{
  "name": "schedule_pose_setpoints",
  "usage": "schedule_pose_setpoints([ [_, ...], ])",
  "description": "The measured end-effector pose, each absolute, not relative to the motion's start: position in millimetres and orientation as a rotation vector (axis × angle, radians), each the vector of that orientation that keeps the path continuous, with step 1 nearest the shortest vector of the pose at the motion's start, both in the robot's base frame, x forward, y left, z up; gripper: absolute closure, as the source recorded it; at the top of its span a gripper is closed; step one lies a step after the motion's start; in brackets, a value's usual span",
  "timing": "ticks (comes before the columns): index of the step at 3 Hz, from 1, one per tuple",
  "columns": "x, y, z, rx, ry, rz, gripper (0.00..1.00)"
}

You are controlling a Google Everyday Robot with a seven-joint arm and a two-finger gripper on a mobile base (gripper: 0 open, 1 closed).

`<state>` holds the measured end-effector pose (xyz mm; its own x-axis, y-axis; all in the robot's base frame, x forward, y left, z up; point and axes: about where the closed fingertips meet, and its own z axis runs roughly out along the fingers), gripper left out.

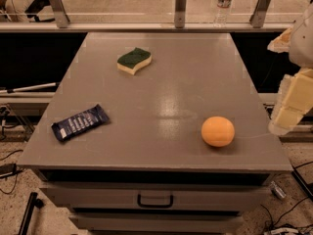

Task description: Move orange near rxbar blueberry

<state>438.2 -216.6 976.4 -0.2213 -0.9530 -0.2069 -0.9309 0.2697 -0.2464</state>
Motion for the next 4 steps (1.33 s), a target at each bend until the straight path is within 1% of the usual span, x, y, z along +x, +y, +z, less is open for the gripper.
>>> schedule_pose_setpoints([
  [1,438.2,-216.6,976.4,-1.724,2.231,-0.099,0.0],
  [3,441.9,-188.5,909.7,-1.779,2.19,0.04,0.0],
  [4,430.1,-171.3,881.8,-1.858,2.161,0.082,0.0],
])
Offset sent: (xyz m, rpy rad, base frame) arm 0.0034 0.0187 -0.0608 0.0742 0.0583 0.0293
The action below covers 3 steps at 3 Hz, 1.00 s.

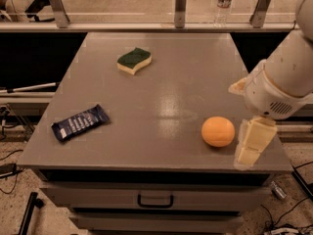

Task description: Move orange near rxbar blueberry

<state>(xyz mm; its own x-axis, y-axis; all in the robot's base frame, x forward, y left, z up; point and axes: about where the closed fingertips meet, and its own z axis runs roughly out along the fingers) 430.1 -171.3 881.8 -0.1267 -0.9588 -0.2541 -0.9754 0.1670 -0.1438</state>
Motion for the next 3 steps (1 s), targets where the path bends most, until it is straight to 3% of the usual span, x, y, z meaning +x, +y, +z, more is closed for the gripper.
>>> schedule_pose_setpoints([
  [2,414.7,-148.2,852.7,-1.914,2.13,0.165,0.0],
  [3,413.8,-147.8,854.0,-1.914,2.128,0.16,0.17],
])
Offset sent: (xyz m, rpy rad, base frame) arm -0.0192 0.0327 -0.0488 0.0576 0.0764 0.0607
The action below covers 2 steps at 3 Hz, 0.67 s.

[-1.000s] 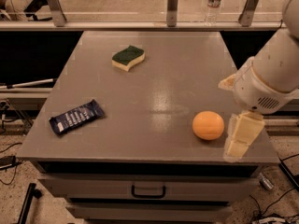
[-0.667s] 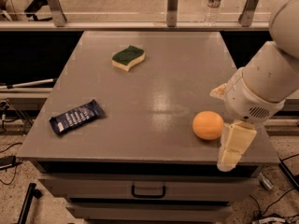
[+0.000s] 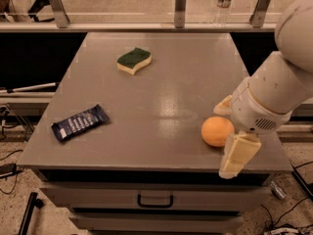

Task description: Move orange near rxbar blueberry

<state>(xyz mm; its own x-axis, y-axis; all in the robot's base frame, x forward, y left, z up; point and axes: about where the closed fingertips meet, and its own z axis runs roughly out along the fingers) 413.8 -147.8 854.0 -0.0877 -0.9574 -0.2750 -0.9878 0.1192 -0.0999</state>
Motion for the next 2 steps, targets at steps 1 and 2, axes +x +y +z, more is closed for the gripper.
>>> schedule_pose_setpoints([
  [1,413.0,-147.5,855.6,-1.913,2.126,0.155,0.4],
  [2,412.3,-147.2,857.1,-1.913,2.124,0.149,0.64],
])
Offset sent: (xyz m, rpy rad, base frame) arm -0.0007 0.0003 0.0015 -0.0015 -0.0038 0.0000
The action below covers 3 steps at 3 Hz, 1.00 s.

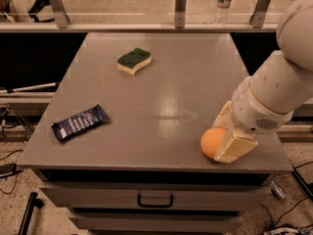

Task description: Move orange near rxbar blueberry

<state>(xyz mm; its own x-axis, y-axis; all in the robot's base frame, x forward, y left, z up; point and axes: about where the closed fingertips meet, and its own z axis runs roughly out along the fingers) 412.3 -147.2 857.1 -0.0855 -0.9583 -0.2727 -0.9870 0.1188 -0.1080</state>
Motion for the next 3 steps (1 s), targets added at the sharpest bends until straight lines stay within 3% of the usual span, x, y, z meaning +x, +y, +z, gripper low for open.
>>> schedule_pose_setpoints([
  [1,411.6,-146.9,858.6,-1.913,2.123,0.144,0.87],
  [2,411.0,-146.6,859.9,-1.913,2.121,0.14,1.0],
  [3,418.7,-134.0,868.7,-1.921,2.039,0.182,1.0],
])
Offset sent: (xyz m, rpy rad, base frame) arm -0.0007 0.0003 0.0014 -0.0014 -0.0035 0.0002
